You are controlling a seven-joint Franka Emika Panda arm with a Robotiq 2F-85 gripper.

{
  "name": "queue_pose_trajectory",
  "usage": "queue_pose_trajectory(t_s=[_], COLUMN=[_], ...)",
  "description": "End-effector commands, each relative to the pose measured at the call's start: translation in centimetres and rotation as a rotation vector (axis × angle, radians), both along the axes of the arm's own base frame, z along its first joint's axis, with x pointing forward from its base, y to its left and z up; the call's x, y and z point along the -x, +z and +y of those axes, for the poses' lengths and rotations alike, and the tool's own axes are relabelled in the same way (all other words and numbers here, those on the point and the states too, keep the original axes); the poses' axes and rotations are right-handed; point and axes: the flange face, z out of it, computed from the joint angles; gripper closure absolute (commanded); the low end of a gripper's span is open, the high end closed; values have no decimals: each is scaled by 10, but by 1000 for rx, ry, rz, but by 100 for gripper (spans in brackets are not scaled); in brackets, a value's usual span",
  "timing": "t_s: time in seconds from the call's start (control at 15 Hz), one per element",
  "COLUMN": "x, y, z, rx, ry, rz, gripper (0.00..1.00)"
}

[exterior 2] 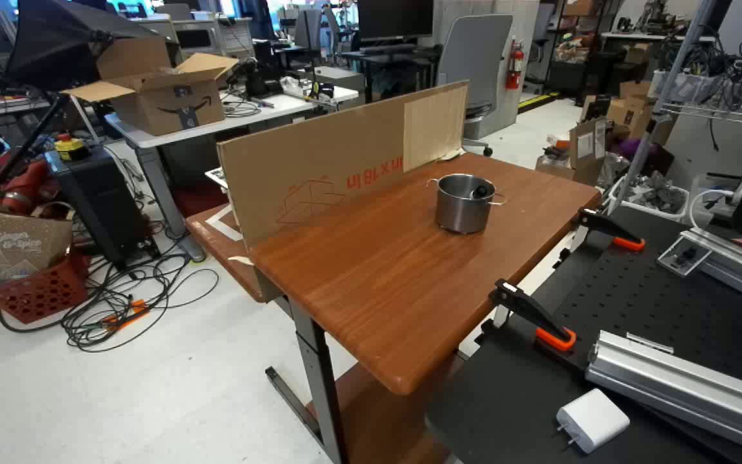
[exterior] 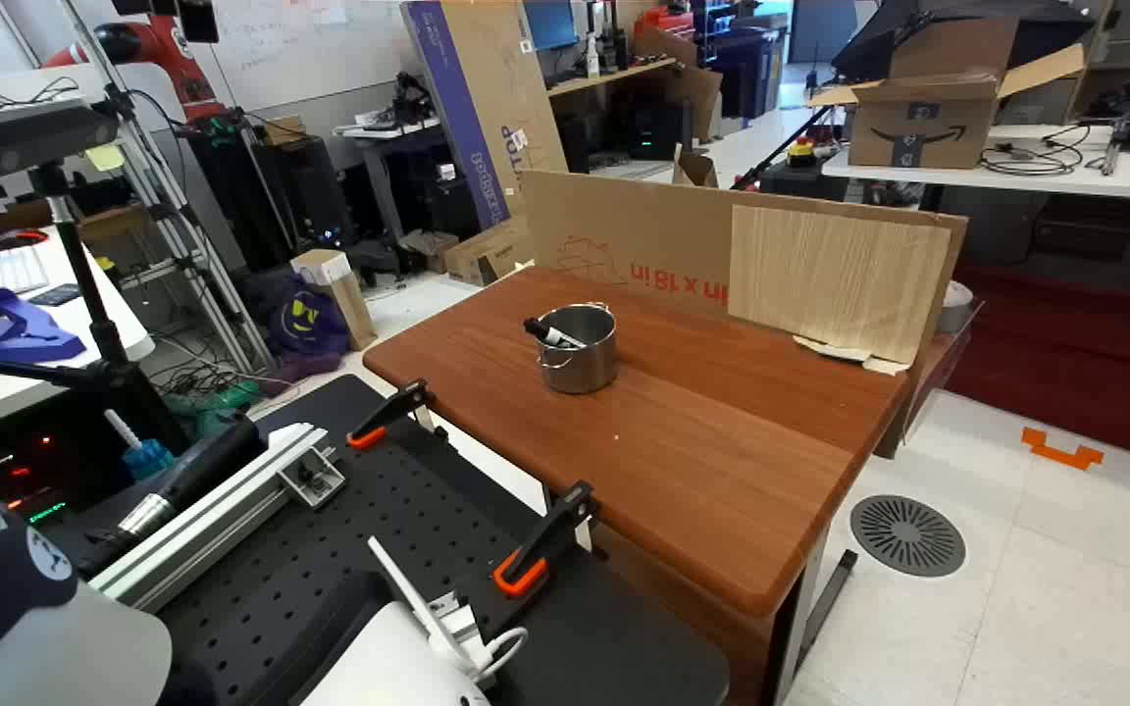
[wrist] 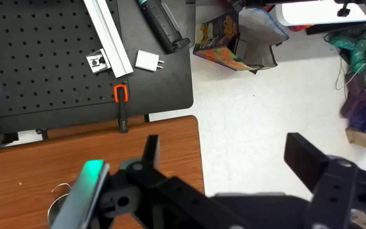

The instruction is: Pick up the pen from the silver pot and put it on the table.

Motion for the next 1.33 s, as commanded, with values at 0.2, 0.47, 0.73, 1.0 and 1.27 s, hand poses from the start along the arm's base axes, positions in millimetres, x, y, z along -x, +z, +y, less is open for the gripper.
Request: queue_pose_trajectory(t_s=[0.2,0.47,0.73,1.0,1.27], x=[0,-15,-39,-67,-99], y=[2,-6,-30,-65,-103], z=[0,-10,-34,-71,-104], rx=[-1,-18,-27,-35,-48], ry=[0,-56,-166,-311,-472], rz=[-2,10,27,56,62], gripper=[0,0,0,0,0])
